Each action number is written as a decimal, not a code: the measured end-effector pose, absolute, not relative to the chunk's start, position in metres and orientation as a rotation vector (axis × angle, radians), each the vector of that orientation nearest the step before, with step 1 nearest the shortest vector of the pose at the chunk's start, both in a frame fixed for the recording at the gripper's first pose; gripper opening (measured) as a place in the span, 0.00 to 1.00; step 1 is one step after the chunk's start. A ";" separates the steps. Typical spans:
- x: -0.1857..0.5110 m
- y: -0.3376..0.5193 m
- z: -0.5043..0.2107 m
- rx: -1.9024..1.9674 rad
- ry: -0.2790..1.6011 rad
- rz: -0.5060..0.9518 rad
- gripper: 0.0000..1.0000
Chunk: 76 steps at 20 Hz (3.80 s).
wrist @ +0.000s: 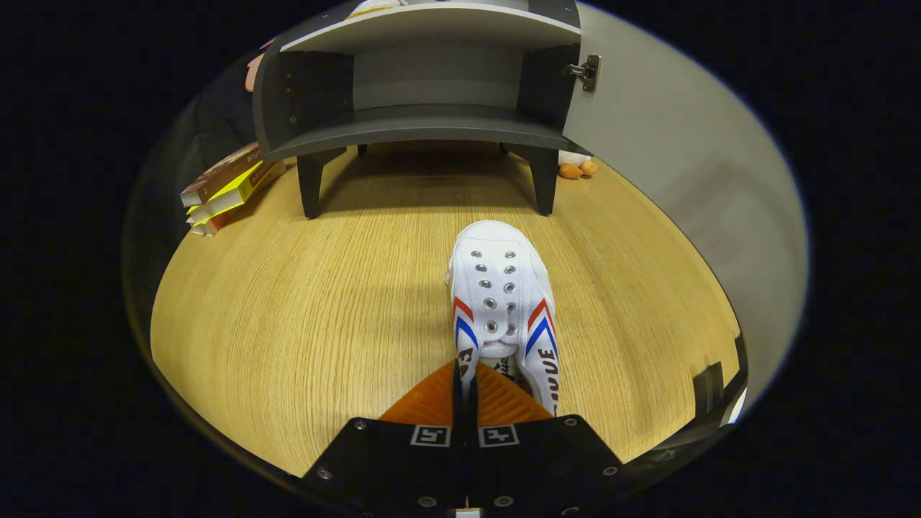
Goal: Open the shoe cabinet door, grab the shoes and put them into the shoe cabinet, then close the shoe cabinet door.
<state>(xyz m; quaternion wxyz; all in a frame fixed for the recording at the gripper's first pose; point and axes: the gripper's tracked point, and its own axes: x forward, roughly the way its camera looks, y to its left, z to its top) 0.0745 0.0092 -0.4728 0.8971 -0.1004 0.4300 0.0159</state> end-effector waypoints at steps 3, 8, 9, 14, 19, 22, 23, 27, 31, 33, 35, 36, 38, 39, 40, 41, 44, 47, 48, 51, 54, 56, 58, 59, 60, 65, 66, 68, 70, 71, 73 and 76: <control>0.083 0.015 -0.459 -0.210 0.853 0.042 0.00; 0.092 0.019 -0.414 -0.206 0.785 0.071 0.00; 0.093 0.018 -0.403 -0.215 0.766 0.081 0.00; 0.096 0.021 -0.330 -0.226 0.670 0.117 0.00; 0.102 0.030 -0.237 -0.244 0.556 0.128 0.00; 0.106 0.037 -0.177 -0.240 0.492 0.140 0.00; 0.109 0.044 -0.163 -0.244 0.473 0.144 0.00; 0.132 0.067 -0.106 -0.250 0.393 0.166 0.00; 0.171 0.077 -0.071 -0.303 0.337 0.151 0.00; 0.193 0.083 -0.058 -0.306 0.328 0.152 0.00; 0.219 0.085 -0.054 -0.325 0.324 0.145 0.00; 0.234 0.085 -0.053 -0.336 0.320 0.138 0.00; 0.264 0.089 -0.053 -0.340 0.321 0.129 0.00; 0.277 0.090 -0.055 -0.330 0.328 0.130 0.00; 0.292 0.091 -0.060 -0.317 0.337 0.131 0.00; 0.306 0.087 -0.059 -0.311 0.345 0.135 0.00; 0.352 0.071 -0.059 -0.327 0.382 0.140 0.00; 0.392 0.072 -0.097 -0.332 0.428 0.140 0.00; 0.403 0.069 -0.106 -0.352 0.444 0.140 0.00; 0.423 0.063 -0.128 -0.394 0.475 0.149 0.00; 0.428 0.065 -0.140 -0.410 0.482 0.167 0.00; 0.429 0.067 -0.143 -0.418 0.475 0.167 0.00; 0.427 0.064 -0.144 -0.379 0.487 0.142 0.00; 0.427 0.062 -0.144 -0.363 0.483 0.123 0.07; 0.423 0.058 -0.142 -0.349 0.481 0.097 0.10; 0.369 0.058 -0.103 -0.306 0.422 0.065 0.52; 0.351 0.064 -0.088 -0.284 0.400 0.077 0.59; 0.305 0.072 -0.054 -0.238 0.352 0.106 0.81; 0.254 0.076 -0.021 -0.224 0.301 0.141 0.93; 0.225 0.074 -0.004 -0.229 0.277 0.150 0.94; 0.177 0.066 0.021 -0.239 0.242 0.150 0.95; 0.102 0.040 0.050 -0.219 0.229 0.112 0.95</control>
